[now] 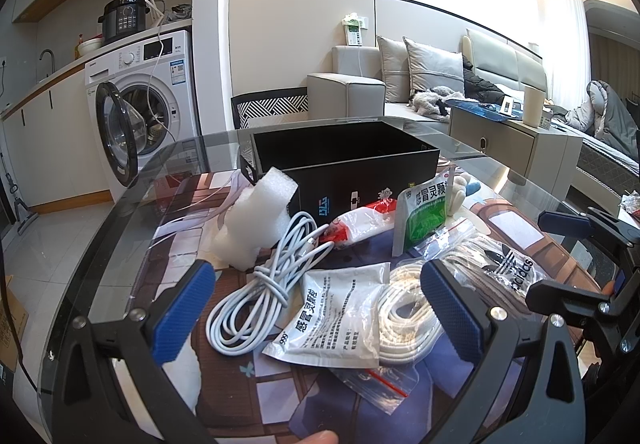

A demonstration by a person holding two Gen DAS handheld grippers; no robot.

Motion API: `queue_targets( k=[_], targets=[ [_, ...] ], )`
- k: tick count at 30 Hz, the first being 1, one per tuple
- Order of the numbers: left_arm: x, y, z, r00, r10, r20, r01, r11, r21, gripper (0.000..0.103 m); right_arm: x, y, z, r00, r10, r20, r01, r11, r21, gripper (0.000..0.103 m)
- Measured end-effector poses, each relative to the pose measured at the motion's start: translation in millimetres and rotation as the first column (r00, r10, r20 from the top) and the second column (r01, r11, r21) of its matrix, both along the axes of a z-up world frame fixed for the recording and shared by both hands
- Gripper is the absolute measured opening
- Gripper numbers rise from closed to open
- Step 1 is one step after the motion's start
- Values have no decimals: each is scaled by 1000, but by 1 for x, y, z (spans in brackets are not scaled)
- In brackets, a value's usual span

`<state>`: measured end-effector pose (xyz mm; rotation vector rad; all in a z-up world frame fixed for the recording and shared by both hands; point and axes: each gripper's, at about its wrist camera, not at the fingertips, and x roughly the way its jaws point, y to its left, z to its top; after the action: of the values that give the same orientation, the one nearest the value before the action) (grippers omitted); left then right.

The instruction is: Organize soft objects

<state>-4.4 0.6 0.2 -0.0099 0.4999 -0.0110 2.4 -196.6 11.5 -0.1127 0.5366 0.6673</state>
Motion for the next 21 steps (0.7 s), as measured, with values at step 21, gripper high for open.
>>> queue_targets(
  k=[21],
  targets=[
    [1,1,6,1000,-6,-4,6,1000,-4,103,8,4,1,999,-12,-31,9,997,-70,103]
  ],
)
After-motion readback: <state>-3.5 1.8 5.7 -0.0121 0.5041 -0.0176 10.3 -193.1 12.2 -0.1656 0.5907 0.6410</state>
